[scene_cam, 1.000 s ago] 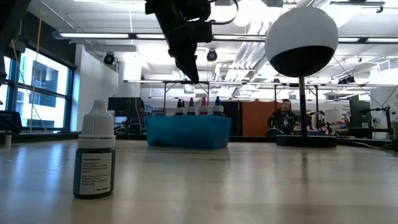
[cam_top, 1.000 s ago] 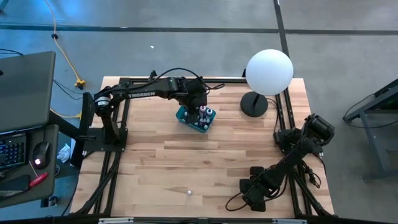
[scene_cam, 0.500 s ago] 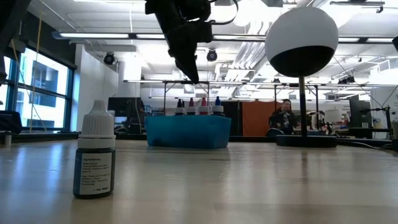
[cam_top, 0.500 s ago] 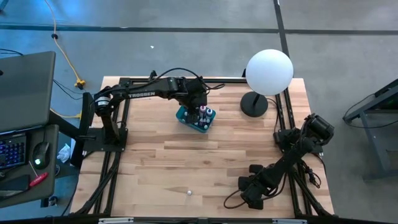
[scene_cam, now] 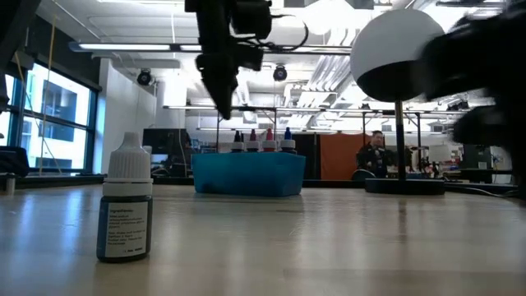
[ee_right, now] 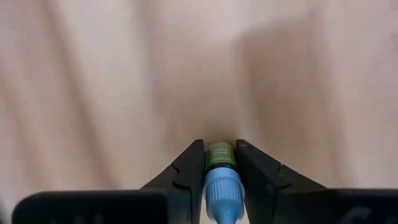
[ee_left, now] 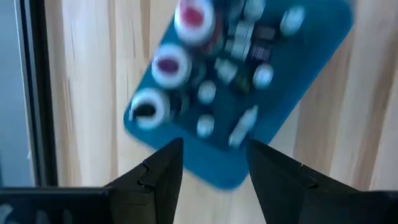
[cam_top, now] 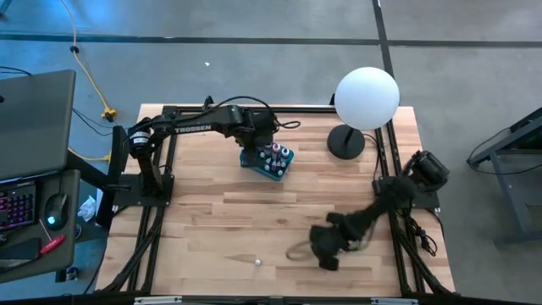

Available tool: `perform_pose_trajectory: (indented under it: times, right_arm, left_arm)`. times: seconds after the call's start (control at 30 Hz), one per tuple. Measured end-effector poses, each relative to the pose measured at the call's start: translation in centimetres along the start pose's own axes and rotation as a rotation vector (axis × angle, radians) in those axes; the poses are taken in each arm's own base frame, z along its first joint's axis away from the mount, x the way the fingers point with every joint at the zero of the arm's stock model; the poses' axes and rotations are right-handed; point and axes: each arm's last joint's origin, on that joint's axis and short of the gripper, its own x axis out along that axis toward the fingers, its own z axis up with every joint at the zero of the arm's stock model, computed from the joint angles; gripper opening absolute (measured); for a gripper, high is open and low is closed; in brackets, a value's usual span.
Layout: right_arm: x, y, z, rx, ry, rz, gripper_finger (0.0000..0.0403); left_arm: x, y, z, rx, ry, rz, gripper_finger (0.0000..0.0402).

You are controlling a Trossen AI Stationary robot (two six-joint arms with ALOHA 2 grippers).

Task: Pick & Place food coloring
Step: Put the small green food coloring bottle into the blue bin

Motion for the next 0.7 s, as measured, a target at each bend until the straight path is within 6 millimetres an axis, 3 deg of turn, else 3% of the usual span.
perform_pose_trajectory:
  times: [0.17,0.4,0.53,0.7]
  right_arm:
    - [-1.3,-4.0,5.4,-0.045,-0.057,-0.101,0.0077]
    - [-8.0,-9.9,14.0,-0.073,-0.181,-0.232,0.0076]
    - [-11.1,-12.9,16.6,-0.062,-0.232,-0.27,0.0076]
    - [-12.0,-15.7,17.7,-0.015,-0.24,-0.266,0.0076]
  left_arm:
    - [-0.1,-0.2,-1.0,-0.001,0.11,0.0,0.0172]
    - [-0.4,-0.6,-2.6,-0.045,0.281,-0.035,0.0172]
    - [-1.0,-0.6,-3.1,-0.054,0.301,-0.032,0.0172]
    - [-3.0,-0.8,-5.3,-0.103,0.219,0.053,0.0172]
